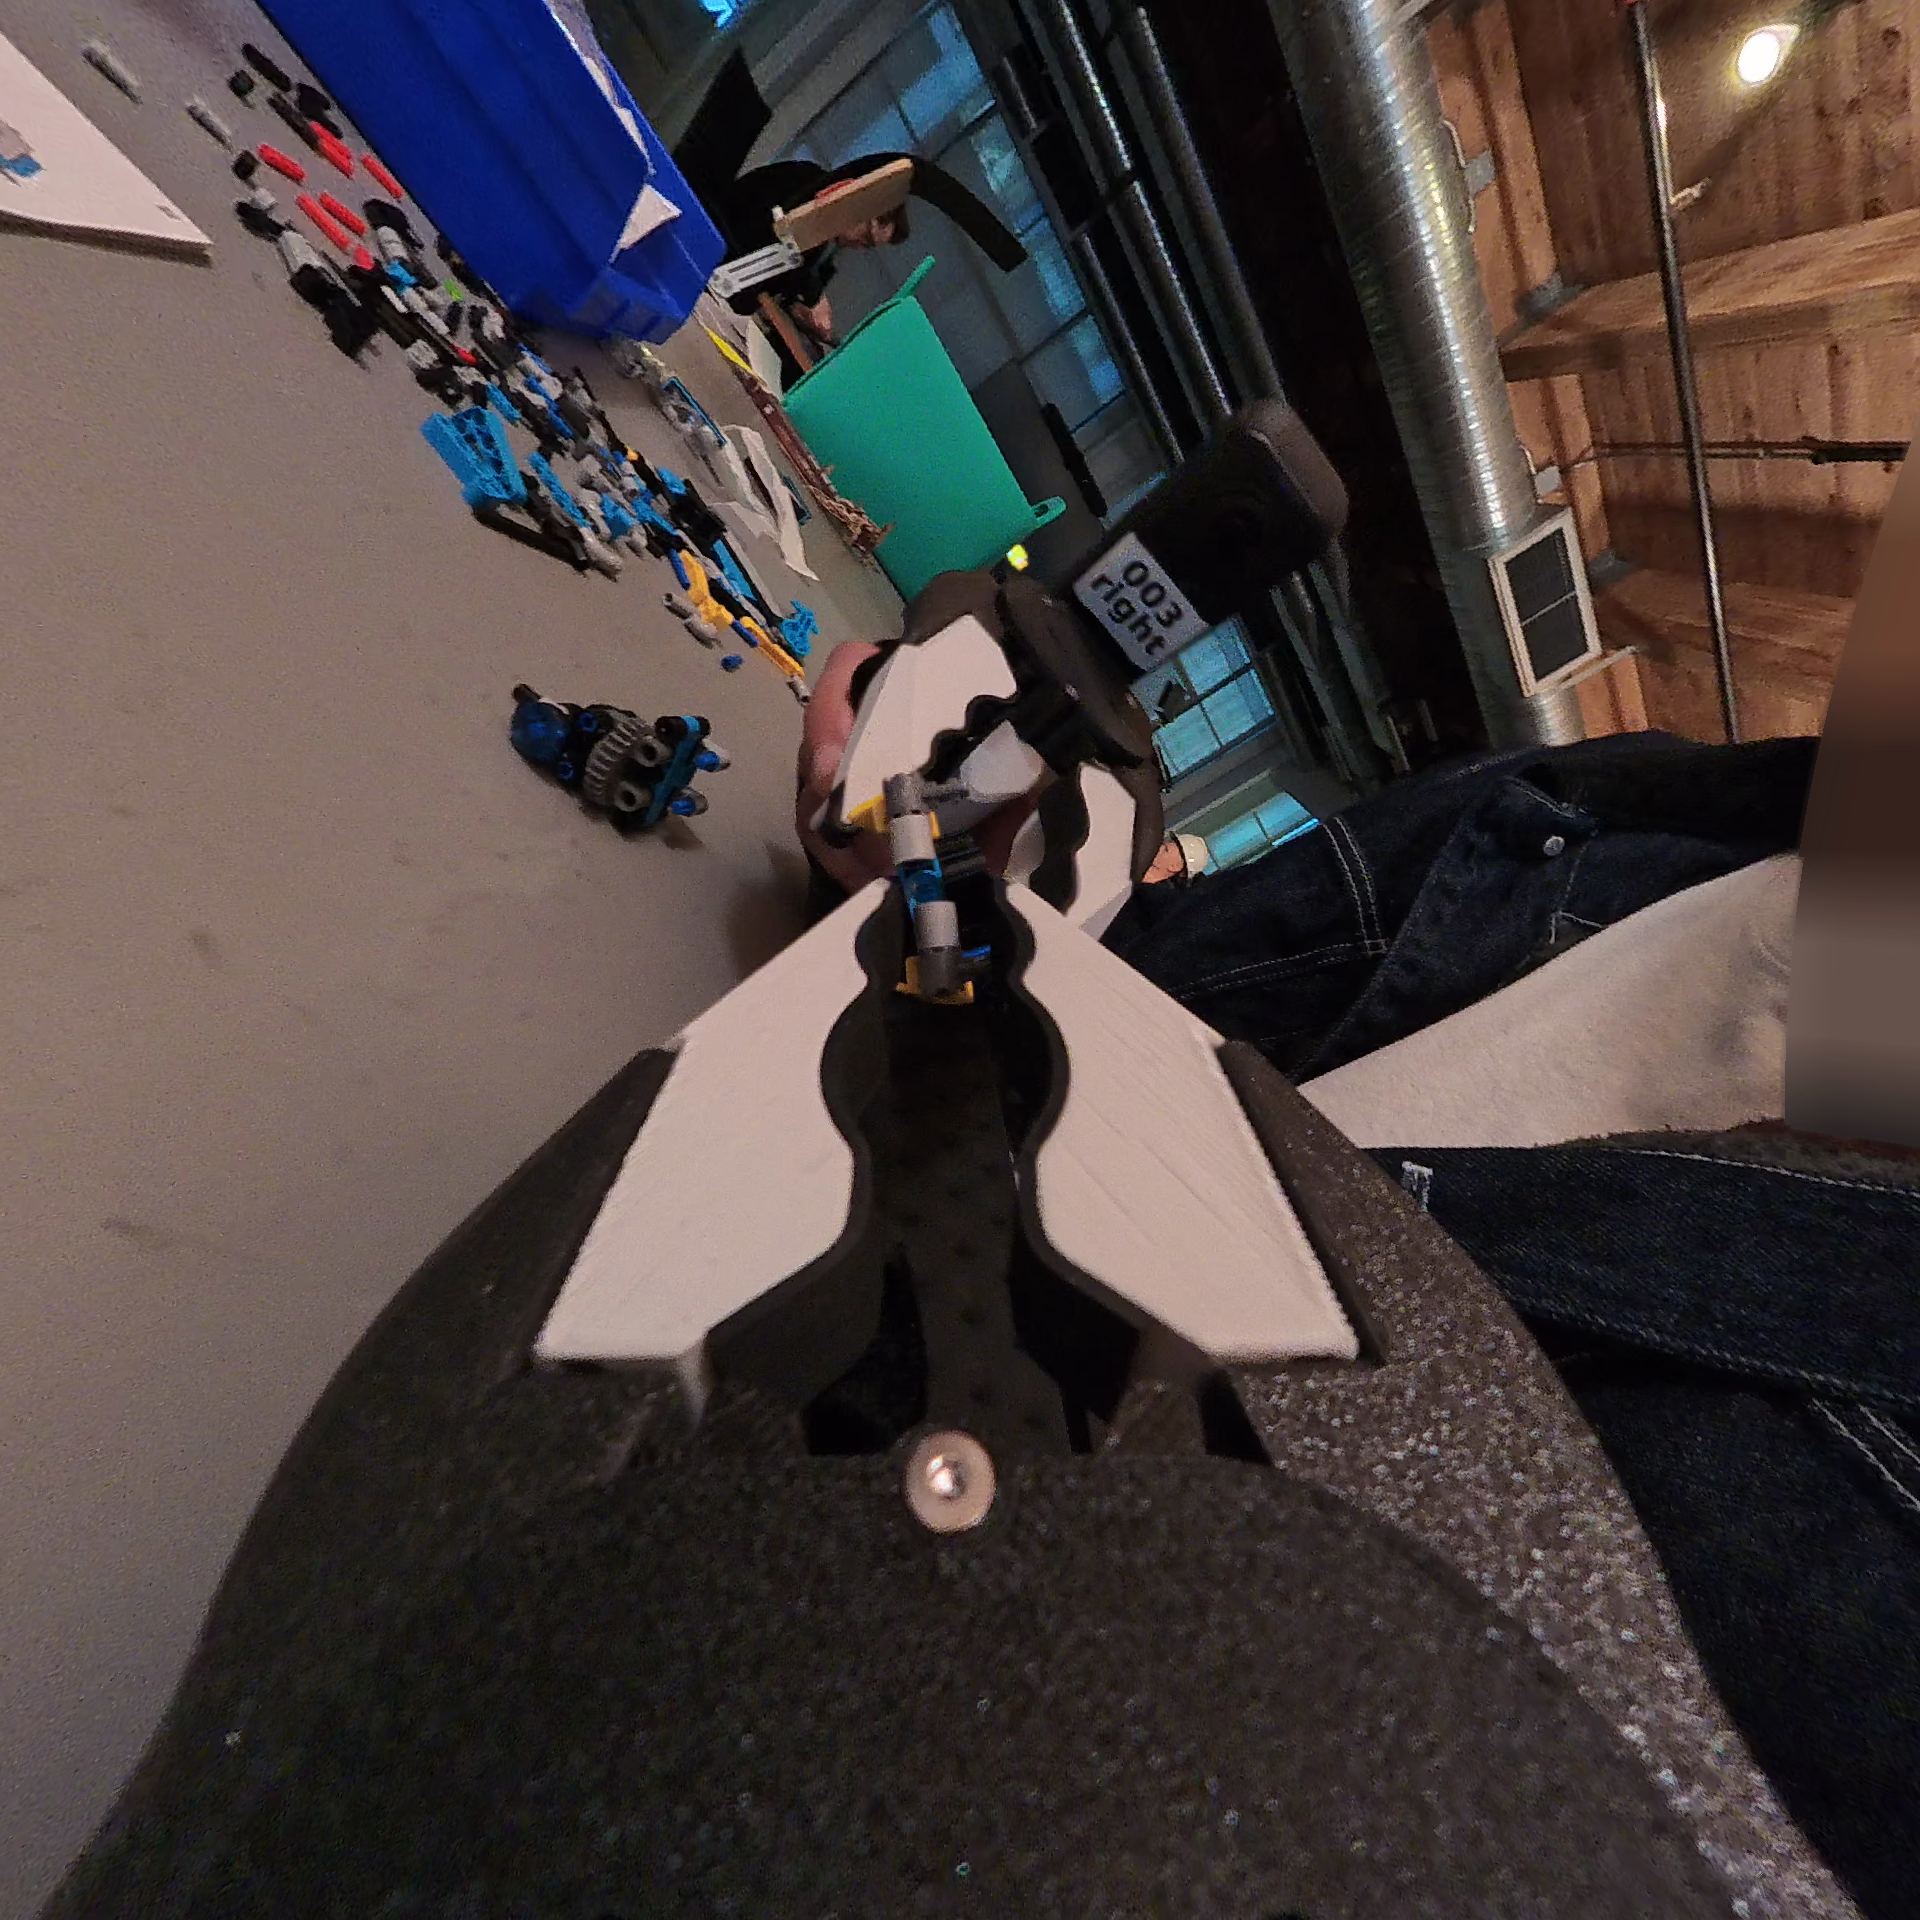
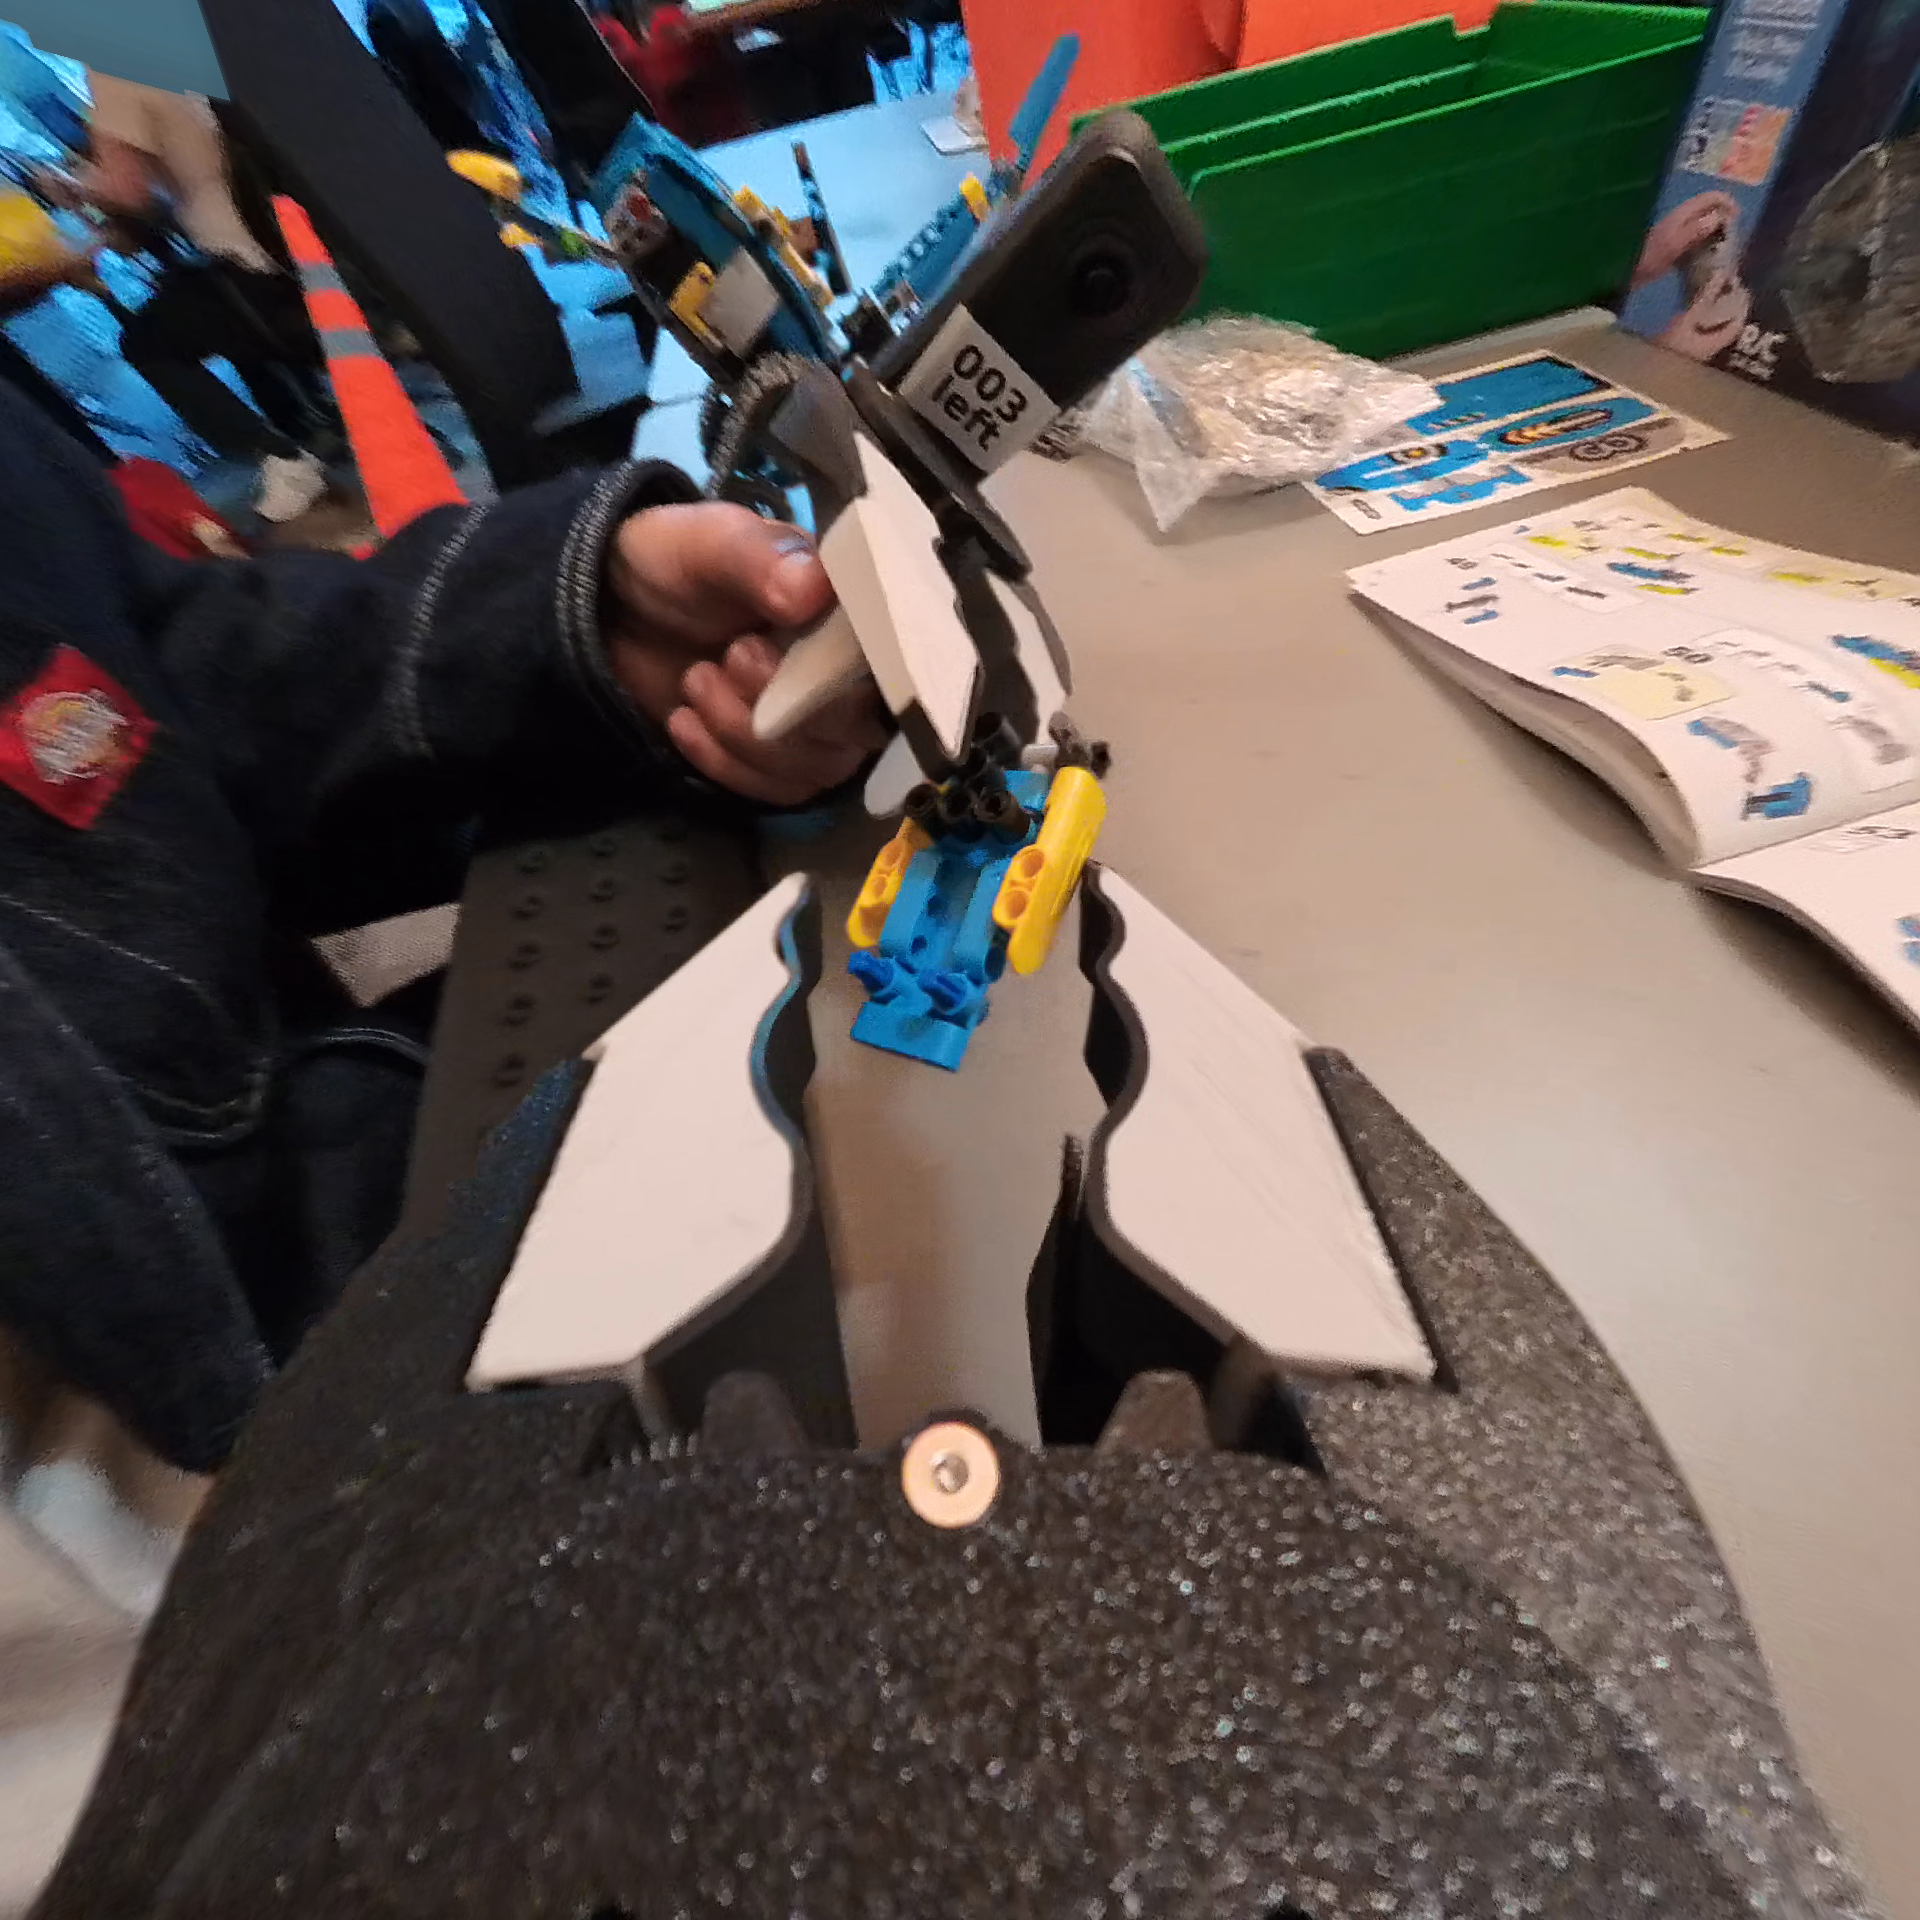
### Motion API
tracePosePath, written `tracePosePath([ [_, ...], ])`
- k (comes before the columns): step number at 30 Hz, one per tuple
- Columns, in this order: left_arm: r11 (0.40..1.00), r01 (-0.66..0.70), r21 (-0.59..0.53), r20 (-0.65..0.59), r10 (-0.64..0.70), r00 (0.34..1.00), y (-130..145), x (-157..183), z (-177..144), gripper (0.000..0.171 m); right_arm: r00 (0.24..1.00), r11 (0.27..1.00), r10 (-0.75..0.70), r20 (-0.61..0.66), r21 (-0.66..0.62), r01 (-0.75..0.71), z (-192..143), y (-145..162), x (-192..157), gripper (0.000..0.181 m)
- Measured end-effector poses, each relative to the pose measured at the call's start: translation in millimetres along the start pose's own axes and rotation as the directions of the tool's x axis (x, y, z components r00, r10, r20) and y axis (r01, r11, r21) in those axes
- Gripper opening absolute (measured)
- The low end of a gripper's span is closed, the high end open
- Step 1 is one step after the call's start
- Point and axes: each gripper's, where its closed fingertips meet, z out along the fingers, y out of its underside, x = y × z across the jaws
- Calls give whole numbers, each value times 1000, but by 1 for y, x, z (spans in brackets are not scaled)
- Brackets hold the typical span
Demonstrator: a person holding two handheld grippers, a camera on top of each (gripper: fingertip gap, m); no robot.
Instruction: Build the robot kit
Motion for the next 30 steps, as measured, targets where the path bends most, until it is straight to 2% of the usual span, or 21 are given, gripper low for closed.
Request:
tracePosePath([
  [3,1000,5,-10,-6,-5,1000,1,0,1,14,995,996,77,67,37,-79,-3,-2,-2,51],
  [6,996,-92,-20,-1,92,996,2,9,1,14,937,956,269,225,52,-287,-8,-7,-5,50],
  [8,981,-191,-29,-11,191,982,3,20,1,15,891,931,341,301,21,-364,-10,-5,-11,37],
  [10,965,-257,-47,15,258,966,6,22,2,15,870,928,346,351,11,-374,-11,-6,-18,18],
  [12,961,-275,-18,31,276,961,1,22,3,15,852,910,380,361,22,-415,-11,-9,-16,16],
  [14,965,-255,55,53,252,966,-11,21,2,17,790,847,471,392,51,-530,-12,-16,-10,15],
  [16,957,-237,168,72,228,971,-28,25,-2,48,745,784,516,422,118,-610,-15,-29,-3,16],
  [17,943,-244,225,88,230,969,-35,28,-5,54,737,763,517,435,157,-627,-17,-36,-1,16],
  [21,856,-294,426,153,252,956,-48,41,5,38,697,634,529,483,321,-704,-19,-57,6,16],
  [24,799,-219,560,133,174,976,-49,39,16,37,677,532,502,538,425,-732,-24,-69,6,16],
  [27,746,-177,642,83,162,983,-52,42,14,25,700,548,491,519,441,-711,-22,-71,5,16],
  [30,749,-185,636,82,173,982,-53,43,15,21,700,544,486,523,445,-711,-22,-71,4,16],
])
